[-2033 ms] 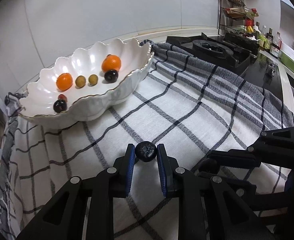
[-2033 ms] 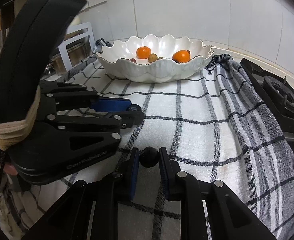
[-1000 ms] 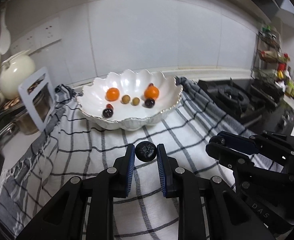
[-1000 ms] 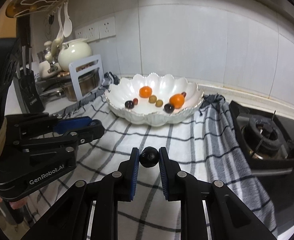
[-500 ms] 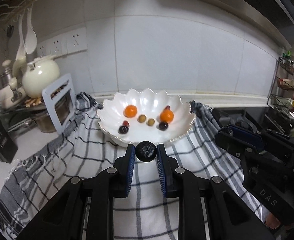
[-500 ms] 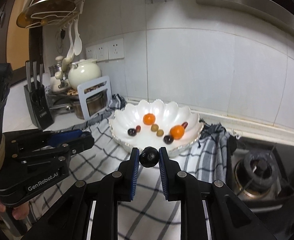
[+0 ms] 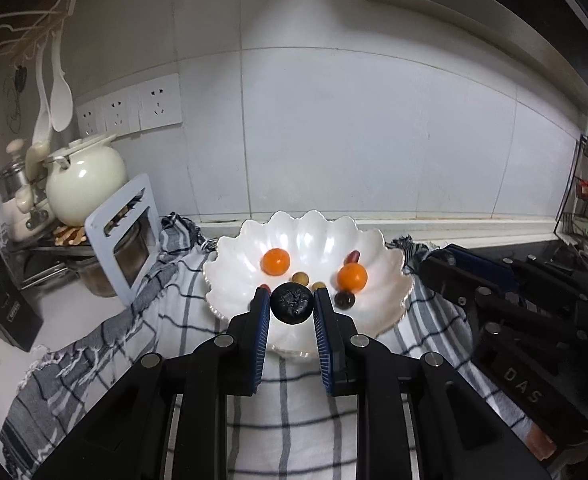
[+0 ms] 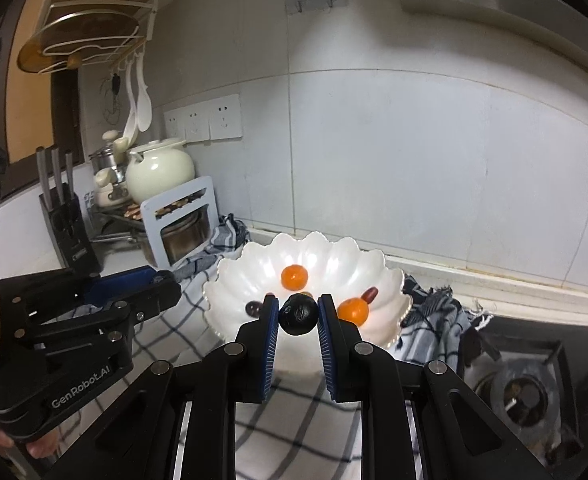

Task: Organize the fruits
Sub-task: 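Lift and carry both held dark plums over the white bowl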

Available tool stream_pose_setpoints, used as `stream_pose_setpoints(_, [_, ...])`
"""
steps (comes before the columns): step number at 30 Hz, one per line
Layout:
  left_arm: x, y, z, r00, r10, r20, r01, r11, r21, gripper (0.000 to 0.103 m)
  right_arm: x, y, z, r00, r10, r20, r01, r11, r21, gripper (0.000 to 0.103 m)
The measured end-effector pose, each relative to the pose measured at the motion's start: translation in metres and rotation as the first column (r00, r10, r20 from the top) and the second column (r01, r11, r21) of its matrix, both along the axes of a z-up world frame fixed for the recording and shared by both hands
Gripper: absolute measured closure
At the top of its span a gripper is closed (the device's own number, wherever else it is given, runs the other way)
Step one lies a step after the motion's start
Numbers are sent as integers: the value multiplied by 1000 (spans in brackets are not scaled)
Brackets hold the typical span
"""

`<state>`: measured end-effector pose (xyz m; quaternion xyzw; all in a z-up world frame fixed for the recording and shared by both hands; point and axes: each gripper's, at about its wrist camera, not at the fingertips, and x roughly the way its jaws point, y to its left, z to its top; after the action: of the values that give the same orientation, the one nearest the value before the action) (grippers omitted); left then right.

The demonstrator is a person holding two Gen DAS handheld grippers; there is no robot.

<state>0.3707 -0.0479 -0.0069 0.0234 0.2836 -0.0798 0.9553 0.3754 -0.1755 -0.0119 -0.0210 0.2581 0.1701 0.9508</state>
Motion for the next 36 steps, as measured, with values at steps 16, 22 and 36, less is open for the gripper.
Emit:
stream_pose_setpoints(16, [99,-1,-13,992,38,-123,-40,999,-12,80,109,1,-13,996,-12,-91,9,1000,-28,82])
stream_pose_setpoints(22, [132,0,-21,981,35,-189,-36,999,-6,80,144,3,-21,990,-14,-140,9,999,-39,82])
stream_pose_setpoints(36, [194,3,-48,950,43,-310,-34,999,35,80,216,10,-57,940,-6,-342,-7,999,-36,81])
